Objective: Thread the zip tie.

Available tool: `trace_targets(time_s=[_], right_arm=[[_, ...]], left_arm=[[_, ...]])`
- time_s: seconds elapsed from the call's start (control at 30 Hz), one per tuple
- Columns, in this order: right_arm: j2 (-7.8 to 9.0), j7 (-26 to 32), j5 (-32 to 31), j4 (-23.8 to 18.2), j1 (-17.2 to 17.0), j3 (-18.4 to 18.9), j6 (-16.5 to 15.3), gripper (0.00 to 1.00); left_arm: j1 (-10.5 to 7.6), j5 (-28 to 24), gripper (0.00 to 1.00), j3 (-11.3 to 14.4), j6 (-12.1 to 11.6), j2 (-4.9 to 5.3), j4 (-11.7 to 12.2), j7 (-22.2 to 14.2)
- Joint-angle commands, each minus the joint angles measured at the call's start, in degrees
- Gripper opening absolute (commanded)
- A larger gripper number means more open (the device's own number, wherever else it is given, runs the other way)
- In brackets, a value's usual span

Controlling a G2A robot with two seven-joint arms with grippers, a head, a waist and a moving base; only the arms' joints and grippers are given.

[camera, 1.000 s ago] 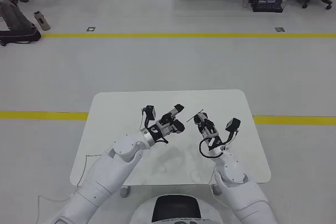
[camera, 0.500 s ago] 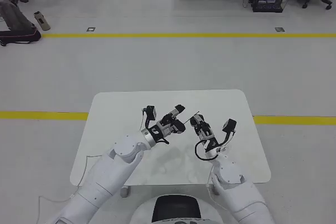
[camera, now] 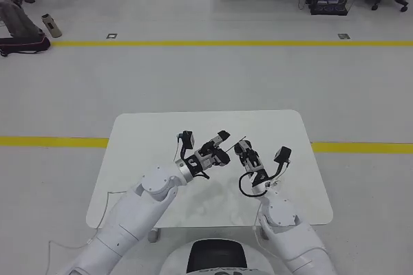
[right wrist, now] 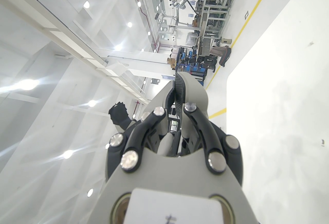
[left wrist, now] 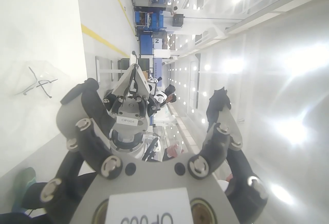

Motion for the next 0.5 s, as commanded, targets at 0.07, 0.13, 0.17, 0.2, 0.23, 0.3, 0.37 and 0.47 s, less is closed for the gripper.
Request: trace_targets(time_s=[0.07, 0.13, 0.17, 0.2, 0.23, 0.3, 0.37, 0.47], right_arm=[[0.0, 0.06, 0.08, -0.11, -0.04, 0.02, 0.31, 0.0], [0.0, 0.13, 0.1, -0.15, -0.22, 0.11, 0.38, 0.0], [-0.01, 0.08, 0.26, -0.13, -0.34, 0.18, 0.38, 0.0], [-0.01, 0.0, 0.32, -0.12, -0.4, 0.24, 0.34, 0.0], [-0.01, -0.25, 0.15, -0.12, -0.42, 0.34, 0.22, 0.0], [-0.01, -0.25, 0.15, -0.12, -0.42, 0.34, 0.22, 0.0], [-0.01, -0.25, 0.15, -0.12, -0.42, 0.34, 0.22, 0.0], [-0.01, -0.25, 0.15, -0.12, -0.42, 0.34, 0.22, 0.0]], left_arm=[[0.34, -0.4, 1.0, 0.11, -0.13, -0.06, -0.45, 0.53], [0.47, -0.69, 1.0, 0.06, -0.49, -0.07, -0.58, 0.48], [0.63, -1.2, 1.0, -0.05, -0.88, -0.1, -0.59, 0.69], [0.67, -1.27, 1.0, -0.08, -0.95, -0.1, -0.57, 0.72], [0.61, -1.06, 1.0, -0.1, -0.84, -0.08, -0.47, 0.68], [0.61, -1.06, 1.0, -0.1, -0.84, -0.08, -0.47, 0.68], [0.61, -1.06, 1.0, -0.1, -0.84, -0.08, -0.47, 0.68], [0.81, -1.16, 1.0, 0.04, -0.82, -0.13, -0.85, 1.1]])
